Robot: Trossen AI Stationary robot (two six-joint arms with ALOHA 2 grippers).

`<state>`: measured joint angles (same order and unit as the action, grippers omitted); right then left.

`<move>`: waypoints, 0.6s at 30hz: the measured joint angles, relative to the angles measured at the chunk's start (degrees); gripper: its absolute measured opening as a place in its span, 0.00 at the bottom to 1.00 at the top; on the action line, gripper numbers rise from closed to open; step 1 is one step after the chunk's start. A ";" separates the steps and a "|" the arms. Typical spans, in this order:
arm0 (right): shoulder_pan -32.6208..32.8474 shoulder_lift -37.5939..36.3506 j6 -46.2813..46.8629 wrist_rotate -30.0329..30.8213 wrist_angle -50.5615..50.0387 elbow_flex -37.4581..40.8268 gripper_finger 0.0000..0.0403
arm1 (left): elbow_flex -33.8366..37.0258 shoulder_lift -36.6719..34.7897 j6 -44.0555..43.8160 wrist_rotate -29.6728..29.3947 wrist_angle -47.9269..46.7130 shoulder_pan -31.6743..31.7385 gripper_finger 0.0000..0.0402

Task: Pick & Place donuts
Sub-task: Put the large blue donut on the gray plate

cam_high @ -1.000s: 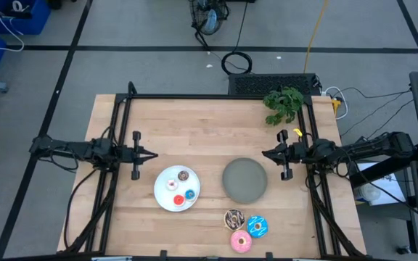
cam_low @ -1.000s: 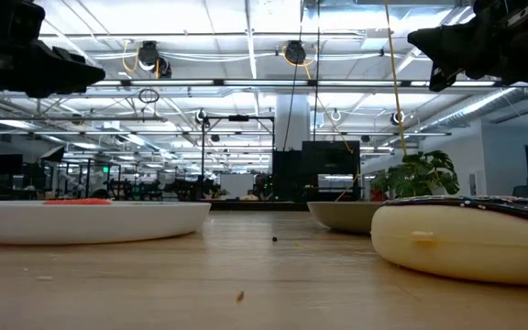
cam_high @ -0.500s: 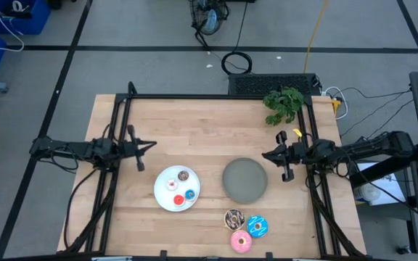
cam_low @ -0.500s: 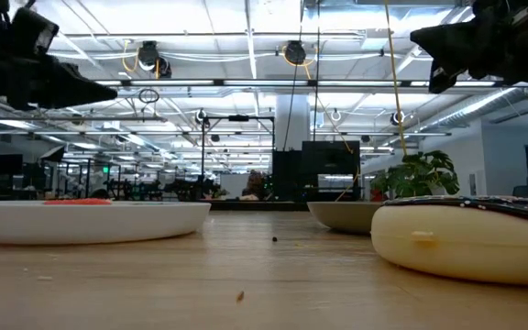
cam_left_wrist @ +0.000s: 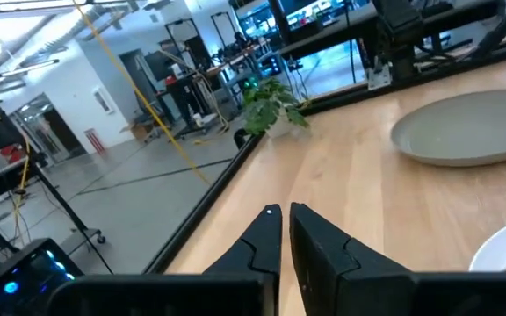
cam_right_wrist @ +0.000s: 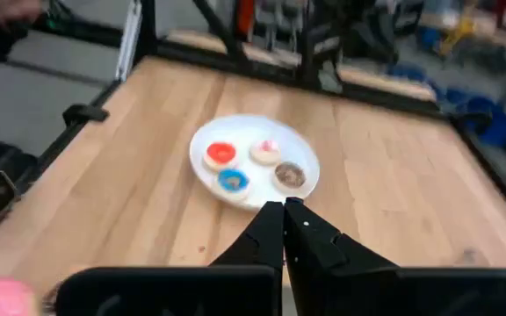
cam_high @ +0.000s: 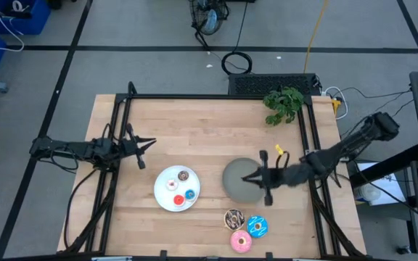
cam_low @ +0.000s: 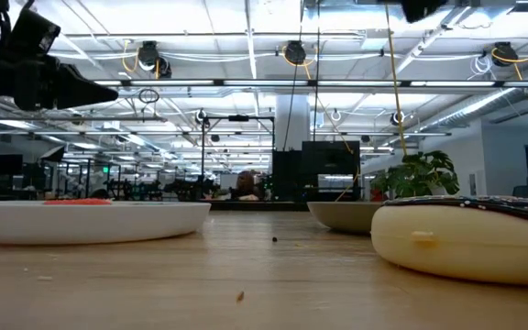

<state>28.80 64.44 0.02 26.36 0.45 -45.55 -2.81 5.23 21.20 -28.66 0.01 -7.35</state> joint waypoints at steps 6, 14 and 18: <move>8.23 11.41 9.02 9.47 -20.75 -22.30 0.00 | 0.00 0.00 2.21 0.10 2.74 0.00 0.04; 18.10 23.58 21.96 9.40 -42.11 -42.87 0.00 | 0.02 0.00 7.28 0.26 7.73 0.00 0.03; 21.52 25.75 32.86 9.37 -52.20 -44.88 0.00 | 0.02 0.00 6.70 1.68 8.35 0.00 0.06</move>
<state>50.32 90.19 32.88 35.73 -51.75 -90.43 -2.79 5.23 27.90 -26.99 8.36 -7.35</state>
